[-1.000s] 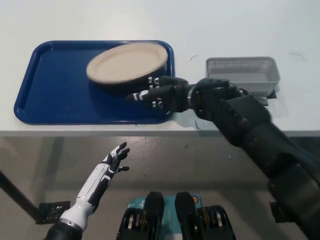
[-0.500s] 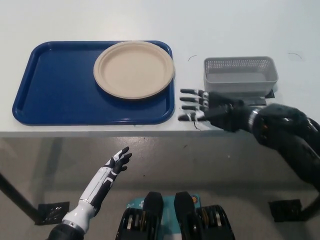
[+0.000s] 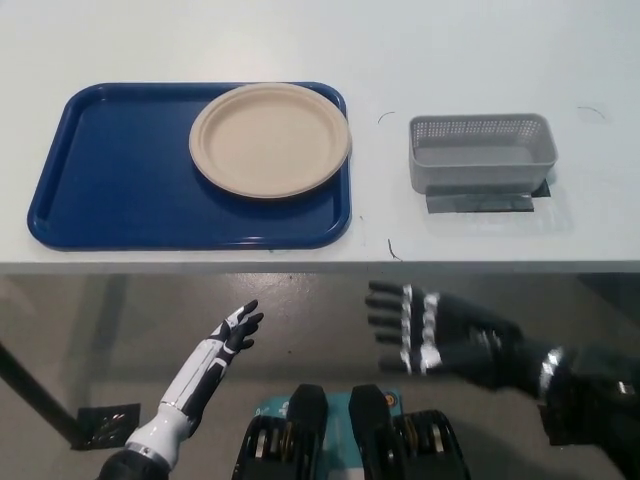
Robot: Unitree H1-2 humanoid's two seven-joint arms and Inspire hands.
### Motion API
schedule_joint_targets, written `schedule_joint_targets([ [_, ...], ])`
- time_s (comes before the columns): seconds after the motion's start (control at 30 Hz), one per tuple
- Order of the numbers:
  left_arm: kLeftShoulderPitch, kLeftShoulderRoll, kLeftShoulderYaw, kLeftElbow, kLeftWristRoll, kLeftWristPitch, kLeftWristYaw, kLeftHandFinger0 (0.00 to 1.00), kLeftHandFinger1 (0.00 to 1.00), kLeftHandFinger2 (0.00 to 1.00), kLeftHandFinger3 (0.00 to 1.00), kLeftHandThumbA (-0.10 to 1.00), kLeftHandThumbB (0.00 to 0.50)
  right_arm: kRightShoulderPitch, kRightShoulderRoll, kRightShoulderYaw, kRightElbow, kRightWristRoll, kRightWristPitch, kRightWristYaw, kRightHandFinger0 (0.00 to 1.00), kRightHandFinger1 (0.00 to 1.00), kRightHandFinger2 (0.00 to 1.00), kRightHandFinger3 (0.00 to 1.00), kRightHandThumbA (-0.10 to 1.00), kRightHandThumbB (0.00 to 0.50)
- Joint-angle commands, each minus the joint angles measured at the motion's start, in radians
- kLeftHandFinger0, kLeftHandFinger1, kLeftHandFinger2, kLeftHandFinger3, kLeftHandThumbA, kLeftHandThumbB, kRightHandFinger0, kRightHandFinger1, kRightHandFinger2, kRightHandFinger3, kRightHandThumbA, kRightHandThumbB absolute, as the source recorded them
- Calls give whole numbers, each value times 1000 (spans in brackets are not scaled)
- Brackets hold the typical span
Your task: Use the right hand to pick up a plate from a leveled surface and place it into a tray on the left side
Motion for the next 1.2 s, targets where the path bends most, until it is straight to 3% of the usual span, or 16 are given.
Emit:
schedule_joint_targets([
  [0.0,-83,-1,4,-21,0,-86,2,1000,1000,1000,1000,1000,498,437,56,-364,-732,-398,-473,-87,1000,1000,1000,1000,1000,324],
  [0.07,-83,-6,8,-12,-7,-108,7,1000,1000,1000,1000,1000,500,453,79,-339,-626,-456,-506,-94,1000,1000,1000,1000,1000,292],
  [0.17,-73,-15,13,-8,-15,-111,13,1000,1000,1000,1000,1000,500,444,122,-321,-486,-497,-493,-136,1000,1000,1000,1000,1000,319],
  [0.27,-59,-36,35,-2,-35,-123,37,1000,1000,1000,1000,1000,499,378,188,-308,-348,-526,-456,-190,1000,1000,1000,1000,1000,246],
  [0.3,-57,-37,40,-1,-39,-124,38,1000,1000,1000,1000,1000,500,366,202,-308,-332,-531,-446,-197,1000,1000,1000,1000,1000,244],
  [0.33,-68,-50,57,9,-32,-127,69,1000,1000,1000,1000,1000,498,301,233,-314,-255,-493,-421,-205,1000,1000,1000,1000,1000,180],
  [0.37,-75,-56,66,17,-22,-134,89,1000,1000,1000,1000,1000,487,270,252,-317,-210,-489,-419,-208,1000,1000,1000,1000,1000,155],
  [0.47,-86,-65,88,17,-4,-131,117,1000,1000,1000,1000,1000,469,204,278,-320,-88,-528,-437,-198,1000,1000,1000,1000,1000,156],
  [0.53,-94,-70,100,15,8,-116,130,1000,1000,1000,1000,1000,485,186,308,-339,-52,-515,-412,-212,1000,1000,1000,1000,1000,157],
  [0.73,-120,-95,131,40,13,-69,154,1000,1000,1000,1000,1000,470,213,365,-369,18,-571,-460,-206,1000,1000,1000,1000,1000,76],
  [0.83,-114,-110,134,87,40,-98,184,1000,1000,1000,1000,1000,499,244,379,-382,20,-585,-476,-187,1000,1000,1000,1000,1000,65],
  [1.0,-59,-98,135,70,33,-141,177,1000,1000,1000,1000,1000,492,290,386,-384,-17,-602,-464,-163,1000,1000,1000,1000,1000,98],
  [1.17,-23,-77,131,49,35,-137,168,1000,1000,1000,1000,1000,500,364,404,-355,-55,-619,-468,-141,1000,1000,1000,1000,1000,91],
])
